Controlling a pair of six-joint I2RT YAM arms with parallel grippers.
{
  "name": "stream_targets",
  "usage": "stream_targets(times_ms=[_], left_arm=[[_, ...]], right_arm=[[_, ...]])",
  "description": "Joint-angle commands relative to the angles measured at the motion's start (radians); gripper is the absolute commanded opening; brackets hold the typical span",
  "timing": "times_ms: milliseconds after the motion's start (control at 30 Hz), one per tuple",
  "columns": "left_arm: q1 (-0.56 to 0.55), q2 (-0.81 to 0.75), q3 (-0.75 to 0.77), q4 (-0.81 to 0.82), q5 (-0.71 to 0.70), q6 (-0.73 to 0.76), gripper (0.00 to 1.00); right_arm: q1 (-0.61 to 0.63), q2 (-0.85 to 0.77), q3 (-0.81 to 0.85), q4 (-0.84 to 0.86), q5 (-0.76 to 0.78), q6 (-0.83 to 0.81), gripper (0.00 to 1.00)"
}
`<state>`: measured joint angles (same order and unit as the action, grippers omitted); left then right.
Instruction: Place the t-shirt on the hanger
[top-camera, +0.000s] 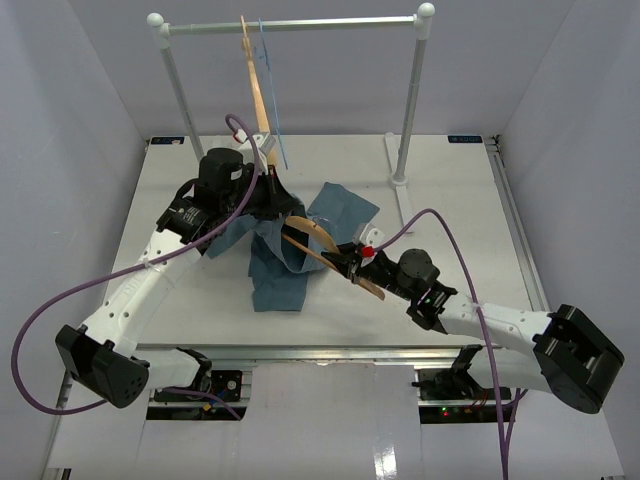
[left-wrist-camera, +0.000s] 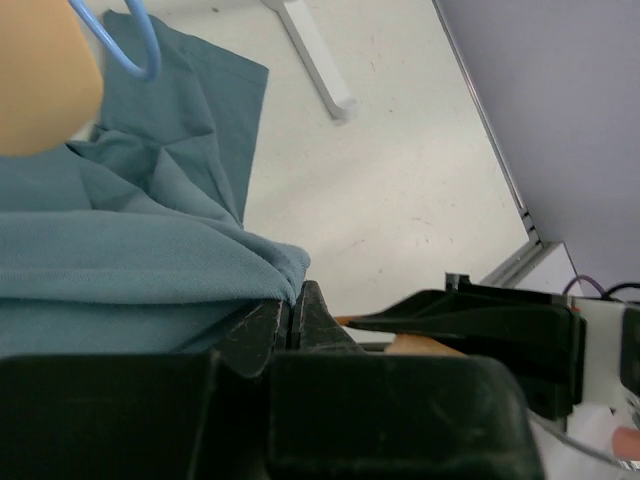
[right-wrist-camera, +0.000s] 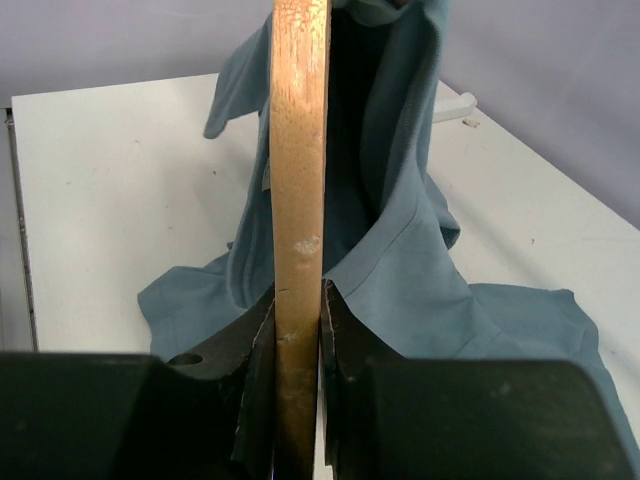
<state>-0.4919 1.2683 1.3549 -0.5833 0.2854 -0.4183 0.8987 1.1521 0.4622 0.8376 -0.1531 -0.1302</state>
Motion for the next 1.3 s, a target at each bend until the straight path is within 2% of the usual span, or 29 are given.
stream_targets(times_ms=[0,167,200,233,267,300,333,467,533,600,867,1000,1033,1100,1200,1267], left_arm=[[-0.006,-0.084,-0.053,0.090,0.190,-0.052,0.00],[-0.007,-0.127,-0.108,0.095,0.198,-0.038,0.02],[-0.007,-0.134,-0.112,0.088,0.192,-0.028,0.10],[-0.007,-0.137,-0.113,0.078,0.182,-0.017,0.28],[-0.007,-0.139,-0.112,0.071,0.174,-0.009,0.54],[-0.007,-0.137,-0.104,0.054,0.160,0.005,0.66],[-0.007,-0.134,-0.094,0.031,0.142,0.025,0.74],[-0.007,-0.117,-0.052,-0.069,0.048,0.096,0.91],[-0.007,-0.112,-0.046,-0.114,0.012,0.121,0.90],[-0.007,-0.109,-0.028,-0.128,0.032,0.182,0.83],[-0.007,-0.170,0.102,-0.126,0.029,0.389,0.66],[-0.007,-0.216,0.133,-0.122,0.099,0.556,0.64],[-0.007,-0.230,0.135,-0.133,0.093,0.598,0.60],[-0.007,-0.248,0.150,-0.177,0.068,0.673,0.56],[-0.007,-0.251,0.146,-0.229,-0.086,0.797,0.56],[-0.007,-0.245,0.128,-0.252,-0.118,0.833,0.56]], right_arm=[[-0.003,0.041,0.017,0.281,0.049,0.078,0.08],[-0.002,0.040,-0.065,0.465,0.076,0.107,0.08],[-0.002,0.038,-0.069,0.474,0.068,0.107,0.08],[-0.002,0.035,-0.072,0.472,0.062,0.106,0.08],[-0.001,0.030,-0.075,0.472,0.056,0.106,0.08],[-0.002,0.027,-0.084,0.486,0.054,0.106,0.08],[-0.003,0.022,-0.097,0.499,0.052,0.106,0.08],[-0.010,0.009,-0.139,0.559,0.063,0.107,0.08],[-0.023,0.015,-0.142,0.588,0.059,0.125,0.08],[-0.030,0.023,-0.151,0.633,0.049,0.150,0.08],[-0.055,0.061,-0.214,0.799,0.027,0.213,0.08],[-0.064,0.081,-0.235,0.872,0.008,0.249,0.08],[-0.066,0.085,-0.232,0.875,0.004,0.252,0.08],[-0.069,0.089,-0.230,0.882,0.001,0.257,0.08],[-0.073,0.088,-0.238,0.907,-0.004,0.270,0.08],[-0.075,0.084,-0.243,0.917,-0.010,0.272,0.08]])
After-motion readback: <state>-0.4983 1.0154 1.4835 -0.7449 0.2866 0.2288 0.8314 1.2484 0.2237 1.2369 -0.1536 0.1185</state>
